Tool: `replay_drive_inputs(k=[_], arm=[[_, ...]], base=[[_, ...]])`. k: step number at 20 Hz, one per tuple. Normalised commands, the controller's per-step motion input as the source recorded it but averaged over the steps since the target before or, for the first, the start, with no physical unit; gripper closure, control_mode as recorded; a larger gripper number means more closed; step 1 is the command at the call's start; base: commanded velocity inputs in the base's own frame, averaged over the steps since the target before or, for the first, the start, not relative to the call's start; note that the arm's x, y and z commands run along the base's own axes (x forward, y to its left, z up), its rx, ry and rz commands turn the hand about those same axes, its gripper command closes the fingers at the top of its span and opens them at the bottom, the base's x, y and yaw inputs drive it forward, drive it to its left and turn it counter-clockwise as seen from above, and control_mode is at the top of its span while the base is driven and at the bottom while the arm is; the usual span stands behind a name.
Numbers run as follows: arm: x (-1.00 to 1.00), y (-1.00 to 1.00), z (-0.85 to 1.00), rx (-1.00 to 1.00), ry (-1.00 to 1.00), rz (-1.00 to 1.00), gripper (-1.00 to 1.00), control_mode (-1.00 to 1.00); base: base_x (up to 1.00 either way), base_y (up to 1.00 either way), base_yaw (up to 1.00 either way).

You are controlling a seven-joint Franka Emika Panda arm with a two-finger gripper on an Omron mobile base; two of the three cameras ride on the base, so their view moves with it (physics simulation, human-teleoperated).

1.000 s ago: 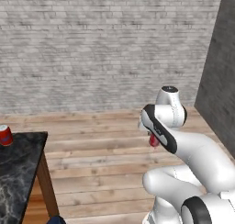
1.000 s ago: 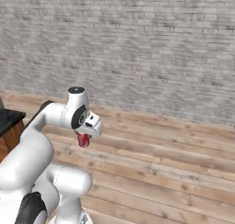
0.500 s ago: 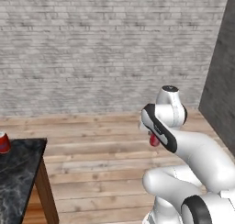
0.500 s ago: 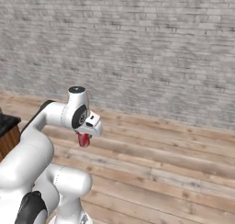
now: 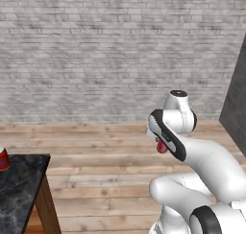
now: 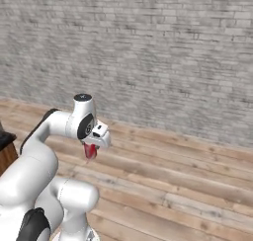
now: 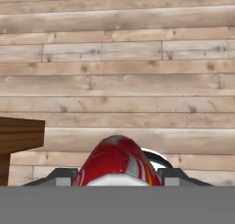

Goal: Four empty soda cans are scattered around the kitchen. Gather all the cans and cluster them next to the stove for recycling.

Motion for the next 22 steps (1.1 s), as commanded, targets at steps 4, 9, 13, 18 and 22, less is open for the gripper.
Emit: replay_drive_inputs(k=[4,9,13,18,22], arm=[[0.00,0.00,0.00,0.00,0.00,0.00,1.00,1.00],[0.00,0.00,0.00,0.00,0.00,0.00,1.00,1.00],[0.00,0.00,0.00,0.00,0.00,0.00,1.00,1.00],[0.00,0.00,0.00,0.00,0.00,0.00,1.00,1.00],[0.00,0.00,0.00,0.00,0.00,0.00,1.00,1.00]], base=[[0.50,-0.09,0.09],[0.45,-0.04,0.08],[0.47,-0.10,0.14],[0.52,-0.06,0.13],[0.56,-0.05,0.13]])
